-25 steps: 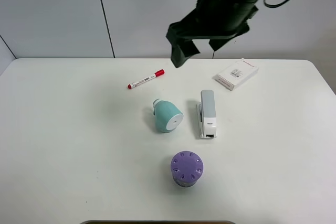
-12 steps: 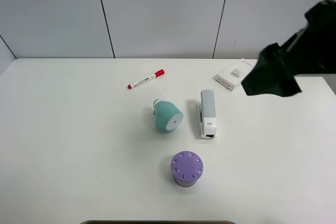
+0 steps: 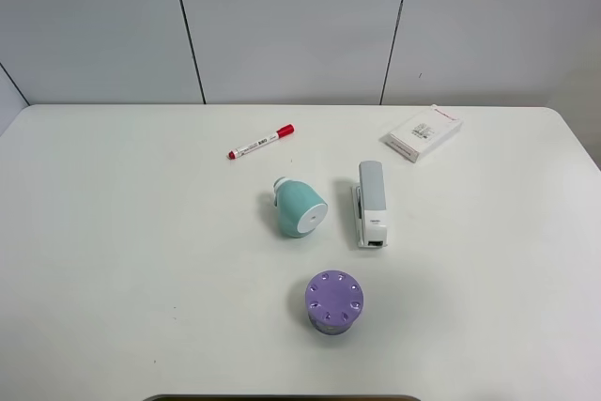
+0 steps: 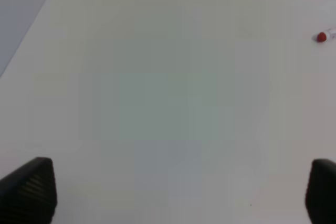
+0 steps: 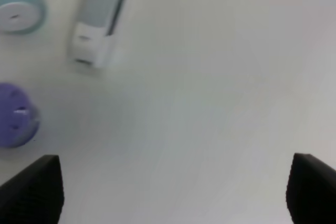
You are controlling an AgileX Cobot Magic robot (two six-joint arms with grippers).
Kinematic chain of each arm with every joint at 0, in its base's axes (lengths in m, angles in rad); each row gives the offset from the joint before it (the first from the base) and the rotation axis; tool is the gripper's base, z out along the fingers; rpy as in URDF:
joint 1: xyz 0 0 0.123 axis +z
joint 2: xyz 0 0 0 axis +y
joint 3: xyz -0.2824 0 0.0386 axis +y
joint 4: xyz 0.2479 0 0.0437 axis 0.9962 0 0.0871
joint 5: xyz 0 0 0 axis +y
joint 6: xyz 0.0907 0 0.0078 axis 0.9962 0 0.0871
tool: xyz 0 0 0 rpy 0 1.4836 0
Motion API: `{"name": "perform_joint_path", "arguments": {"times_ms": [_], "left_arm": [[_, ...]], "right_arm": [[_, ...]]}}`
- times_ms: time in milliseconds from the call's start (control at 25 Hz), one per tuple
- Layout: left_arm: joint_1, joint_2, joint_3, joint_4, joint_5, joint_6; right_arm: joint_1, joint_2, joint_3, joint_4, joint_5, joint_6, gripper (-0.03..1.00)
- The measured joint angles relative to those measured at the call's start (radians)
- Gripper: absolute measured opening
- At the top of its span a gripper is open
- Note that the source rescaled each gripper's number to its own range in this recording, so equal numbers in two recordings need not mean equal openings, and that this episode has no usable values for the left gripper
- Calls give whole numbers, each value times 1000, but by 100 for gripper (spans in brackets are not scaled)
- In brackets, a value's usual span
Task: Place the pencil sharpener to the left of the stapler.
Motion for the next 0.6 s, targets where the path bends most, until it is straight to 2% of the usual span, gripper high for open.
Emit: {"name": "perform_joint_path", "arguments": {"times_ms": [120,240,440,600], "left_arm": [[0,0,0,0,0,0],[0,0,0,0,0,0],[0,0,0,0,0,0],[0,0,0,0,0,0]], "right_arm": [[-91,-155,84,0,1,-18,89],[-145,-296,167,0,1,-42,89],[-175,-469,265,1,3,-44,89],[-177,-477,278,1,-43,-50,89]]}}
